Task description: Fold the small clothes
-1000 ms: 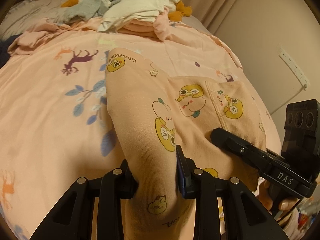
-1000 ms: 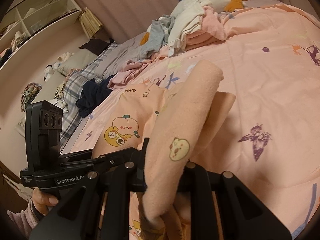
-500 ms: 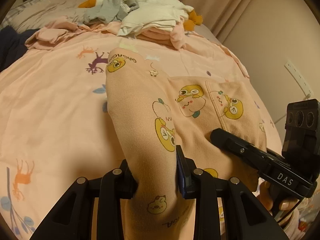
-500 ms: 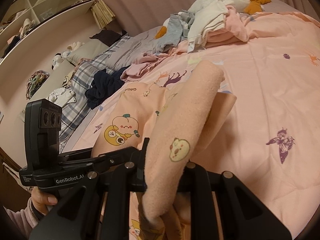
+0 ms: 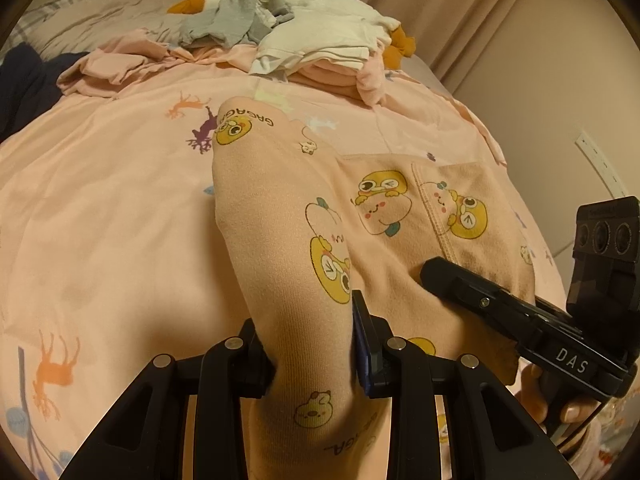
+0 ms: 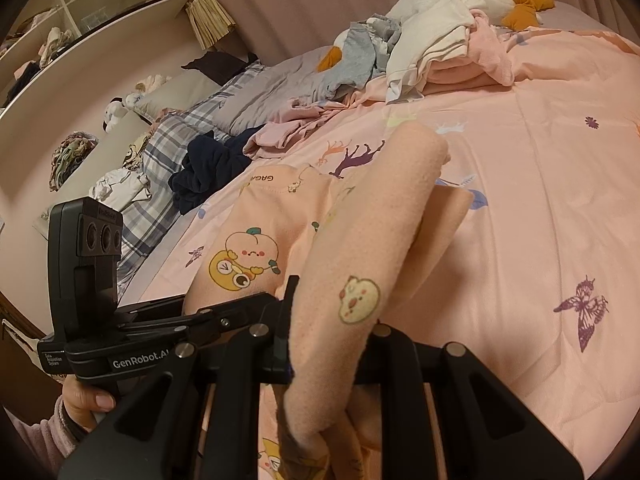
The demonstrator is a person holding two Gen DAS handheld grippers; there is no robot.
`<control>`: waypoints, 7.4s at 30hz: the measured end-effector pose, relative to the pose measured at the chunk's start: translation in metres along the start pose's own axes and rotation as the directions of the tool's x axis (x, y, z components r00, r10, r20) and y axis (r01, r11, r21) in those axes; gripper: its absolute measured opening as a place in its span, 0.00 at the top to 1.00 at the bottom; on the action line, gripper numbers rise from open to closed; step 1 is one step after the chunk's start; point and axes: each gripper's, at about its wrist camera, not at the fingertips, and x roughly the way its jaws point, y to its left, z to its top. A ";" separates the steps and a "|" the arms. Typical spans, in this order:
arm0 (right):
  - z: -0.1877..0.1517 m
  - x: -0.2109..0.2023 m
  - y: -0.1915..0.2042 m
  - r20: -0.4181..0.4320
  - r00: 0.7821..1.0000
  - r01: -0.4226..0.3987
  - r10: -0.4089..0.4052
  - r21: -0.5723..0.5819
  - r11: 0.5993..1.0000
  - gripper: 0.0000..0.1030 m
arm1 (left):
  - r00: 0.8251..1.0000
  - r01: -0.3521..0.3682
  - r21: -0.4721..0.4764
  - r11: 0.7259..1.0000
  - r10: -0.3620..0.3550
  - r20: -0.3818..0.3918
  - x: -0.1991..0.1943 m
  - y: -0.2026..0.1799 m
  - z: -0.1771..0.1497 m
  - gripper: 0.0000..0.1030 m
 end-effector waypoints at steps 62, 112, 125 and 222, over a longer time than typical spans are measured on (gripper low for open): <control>0.052 0.062 -0.025 -0.020 1.000 0.022 -0.023 -0.039 0.999 0.82 | 0.999 -0.045 0.005 0.999 0.045 -0.006 0.050 0.026 0.057 0.71; 0.047 0.087 -0.044 -0.077 0.995 0.057 -0.057 -0.004 0.998 0.80 | 0.996 -0.070 0.005 0.998 0.070 -0.058 0.077 0.029 0.057 0.71; 0.047 0.090 -0.053 -0.085 0.994 0.066 -0.064 0.014 0.998 0.79 | 0.996 -0.073 0.010 0.997 0.074 -0.059 0.078 0.030 0.056 0.70; 0.035 0.099 -0.084 -0.124 0.990 0.078 -0.062 0.133 0.988 0.72 | 0.994 -0.091 0.021 0.996 0.092 -0.064 0.080 0.027 0.057 0.67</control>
